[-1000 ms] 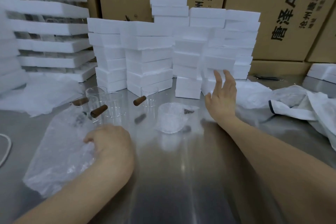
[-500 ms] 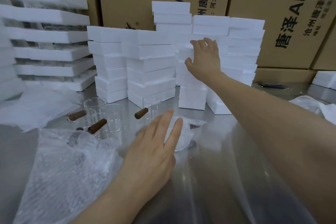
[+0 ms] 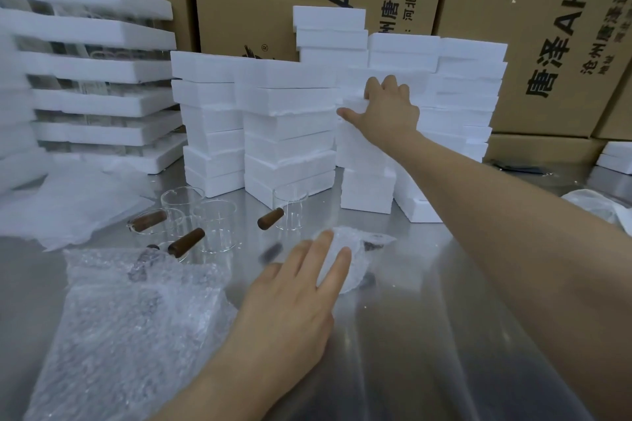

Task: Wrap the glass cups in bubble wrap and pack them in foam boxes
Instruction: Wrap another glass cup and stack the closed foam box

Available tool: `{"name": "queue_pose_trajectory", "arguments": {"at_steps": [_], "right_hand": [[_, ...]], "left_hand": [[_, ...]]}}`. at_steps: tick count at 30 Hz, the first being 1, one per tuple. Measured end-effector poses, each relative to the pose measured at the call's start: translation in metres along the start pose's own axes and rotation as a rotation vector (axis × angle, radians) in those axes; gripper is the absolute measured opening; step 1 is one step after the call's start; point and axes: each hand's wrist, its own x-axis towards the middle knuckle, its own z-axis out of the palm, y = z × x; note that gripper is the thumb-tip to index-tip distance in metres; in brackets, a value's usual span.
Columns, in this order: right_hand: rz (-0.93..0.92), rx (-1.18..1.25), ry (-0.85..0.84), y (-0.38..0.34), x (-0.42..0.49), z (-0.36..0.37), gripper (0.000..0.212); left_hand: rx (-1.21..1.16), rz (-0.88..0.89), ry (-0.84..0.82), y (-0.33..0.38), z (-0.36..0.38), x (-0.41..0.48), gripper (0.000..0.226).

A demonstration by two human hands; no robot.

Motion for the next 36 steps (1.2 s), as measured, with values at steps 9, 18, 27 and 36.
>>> {"name": "queue_pose_trajectory", "arguments": {"at_steps": [9, 18, 27, 36], "right_hand": [[0.211, 0.084, -0.048, -0.022, 0.013, -0.009, 0.066], [0.280, 0.132, 0.042, -0.021, 0.013, 0.000, 0.064], [0.225, 1.000, 0.764, -0.044, -0.068, -0.045, 0.039], [0.523, 1.454, 0.322, 0.001, -0.218, -0.047, 0.015]], "left_hand": [[-0.019, 0.062, 0.021, 0.000, 0.000, 0.001, 0.057], [-0.015, 0.110, -0.012, 0.001, 0.003, 0.000, 0.065], [0.006, 0.103, 0.054, -0.003, 0.007, 0.004, 0.069], [0.030, 0.012, -0.013, -0.012, 0.003, 0.003, 0.067]]}}
